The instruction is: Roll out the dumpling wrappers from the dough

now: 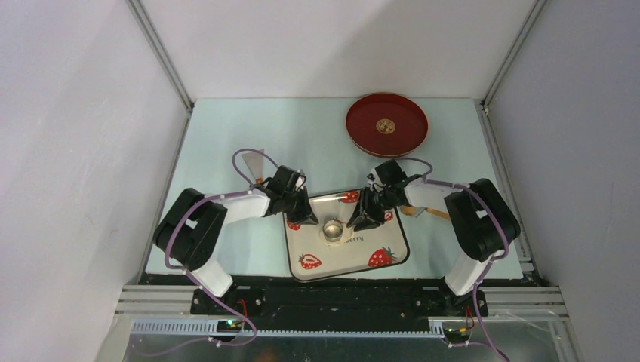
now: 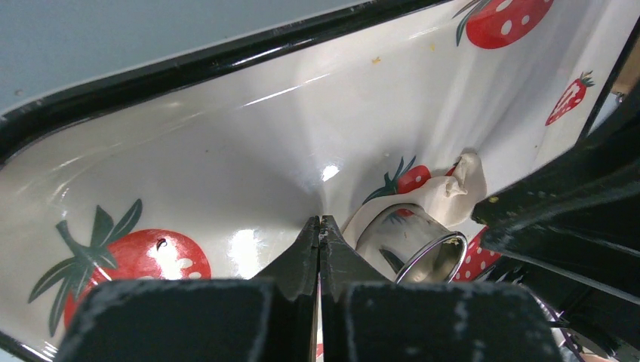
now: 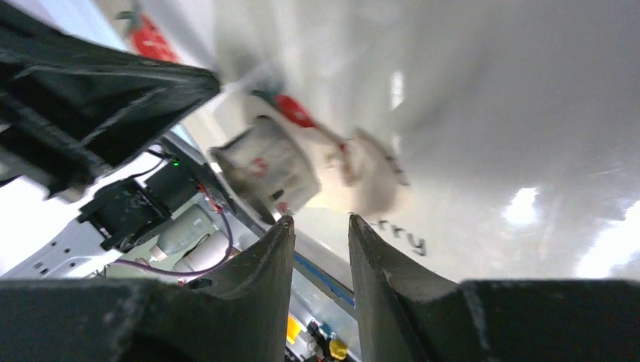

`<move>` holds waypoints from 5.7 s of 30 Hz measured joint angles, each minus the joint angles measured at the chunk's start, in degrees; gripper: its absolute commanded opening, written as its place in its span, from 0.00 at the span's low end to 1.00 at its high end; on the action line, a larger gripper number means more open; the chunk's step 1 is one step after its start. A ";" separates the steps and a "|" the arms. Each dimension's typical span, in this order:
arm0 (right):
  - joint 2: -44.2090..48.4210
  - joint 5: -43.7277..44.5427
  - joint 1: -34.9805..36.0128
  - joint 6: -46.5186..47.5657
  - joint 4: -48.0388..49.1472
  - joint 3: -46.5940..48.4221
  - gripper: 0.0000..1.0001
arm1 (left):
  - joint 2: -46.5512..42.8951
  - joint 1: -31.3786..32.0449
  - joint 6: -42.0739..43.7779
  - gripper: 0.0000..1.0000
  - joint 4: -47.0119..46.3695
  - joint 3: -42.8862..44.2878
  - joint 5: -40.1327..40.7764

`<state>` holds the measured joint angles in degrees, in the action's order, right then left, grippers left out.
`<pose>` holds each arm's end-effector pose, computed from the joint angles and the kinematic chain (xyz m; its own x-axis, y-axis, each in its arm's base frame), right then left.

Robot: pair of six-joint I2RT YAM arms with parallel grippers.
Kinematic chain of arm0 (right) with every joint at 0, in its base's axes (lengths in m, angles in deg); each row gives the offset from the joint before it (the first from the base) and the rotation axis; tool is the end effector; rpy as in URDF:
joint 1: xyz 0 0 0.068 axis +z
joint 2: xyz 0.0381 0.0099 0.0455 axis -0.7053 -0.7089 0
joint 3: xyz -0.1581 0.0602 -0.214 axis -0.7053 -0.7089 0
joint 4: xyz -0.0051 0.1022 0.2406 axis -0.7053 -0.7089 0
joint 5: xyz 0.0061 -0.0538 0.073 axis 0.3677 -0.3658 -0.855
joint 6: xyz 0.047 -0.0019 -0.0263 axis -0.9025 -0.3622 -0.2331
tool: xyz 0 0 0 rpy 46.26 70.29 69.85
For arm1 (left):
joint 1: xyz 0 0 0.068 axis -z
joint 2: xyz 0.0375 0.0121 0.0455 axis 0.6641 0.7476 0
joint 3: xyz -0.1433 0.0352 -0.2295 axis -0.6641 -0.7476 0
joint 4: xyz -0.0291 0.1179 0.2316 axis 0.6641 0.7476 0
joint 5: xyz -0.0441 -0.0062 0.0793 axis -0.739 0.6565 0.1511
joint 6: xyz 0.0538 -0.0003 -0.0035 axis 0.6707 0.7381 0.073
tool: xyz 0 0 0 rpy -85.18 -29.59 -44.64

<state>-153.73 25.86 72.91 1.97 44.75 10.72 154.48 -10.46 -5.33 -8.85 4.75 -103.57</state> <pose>0.2625 0.1645 0.1330 -0.9956 0.0597 0.0723 0.0930 0.7288 0.6784 0.2483 -0.1629 0.1342 -0.9653 -0.1854 -0.1838 -0.0582 0.8392 -0.5407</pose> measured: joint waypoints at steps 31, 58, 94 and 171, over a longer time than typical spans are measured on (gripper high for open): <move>-0.07 0.48 -2.40 -1.46 0.76 -2.78 0.29 | 0.02 0.00 0.02 0.00 -0.07 0.02 -0.04; 1.27 2.16 0.81 -2.95 4.13 -3.04 0.12 | 0.24 0.00 0.02 0.00 -0.26 0.09 -0.46; -2.45 6.43 -0.63 3.28 -3.17 5.11 0.42 | 0.35 0.00 0.04 0.00 -0.37 0.13 -0.50; 10.12 6.21 13.79 0.39 -4.92 -3.54 0.27 | -0.11 0.00 0.48 0.16 0.02 0.37 0.09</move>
<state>-143.61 32.06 86.70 2.36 39.83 7.18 154.37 -10.46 -4.85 -8.82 5.13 -103.48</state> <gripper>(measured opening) 0.268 0.071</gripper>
